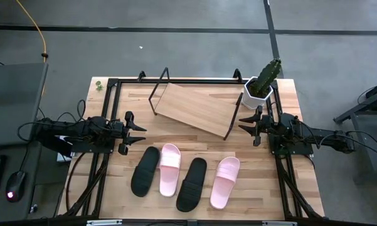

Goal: Pick and place slides into the shelf

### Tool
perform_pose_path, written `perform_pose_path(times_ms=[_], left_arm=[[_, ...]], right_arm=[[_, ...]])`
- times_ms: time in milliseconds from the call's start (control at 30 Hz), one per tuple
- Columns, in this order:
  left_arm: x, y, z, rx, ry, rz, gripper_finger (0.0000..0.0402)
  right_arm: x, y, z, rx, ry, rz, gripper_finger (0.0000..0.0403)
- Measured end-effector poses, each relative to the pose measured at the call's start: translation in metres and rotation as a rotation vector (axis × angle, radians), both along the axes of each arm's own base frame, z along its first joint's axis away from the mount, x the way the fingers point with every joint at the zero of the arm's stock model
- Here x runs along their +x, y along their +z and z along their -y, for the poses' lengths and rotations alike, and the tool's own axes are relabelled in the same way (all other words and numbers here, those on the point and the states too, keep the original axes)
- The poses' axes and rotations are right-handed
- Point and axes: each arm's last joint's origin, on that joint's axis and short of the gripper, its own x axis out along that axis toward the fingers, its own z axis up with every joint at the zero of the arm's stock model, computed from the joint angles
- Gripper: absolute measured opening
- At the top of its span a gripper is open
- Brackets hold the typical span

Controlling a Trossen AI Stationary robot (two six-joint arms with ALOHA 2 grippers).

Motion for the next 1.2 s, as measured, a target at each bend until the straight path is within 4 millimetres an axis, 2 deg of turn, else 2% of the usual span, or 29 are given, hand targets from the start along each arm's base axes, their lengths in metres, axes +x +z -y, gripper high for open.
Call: perform_pose_path(times_ms=[1033, 1200], left_arm=[[0.0000, 0.0000, 0.0000, -0.001, 0.000, 0.000, 0.0150], [0.0001, 0.0008, 0.0000, -0.054, 0.001, 0.012, 0.0150]], right_arm=[[0.0000, 0.0001, 0.0000, 0.000, 0.000, 0.000, 0.0117], [0.0000, 0.0000, 0.0000, 0.000, 0.000, 0.000, 0.0117]])
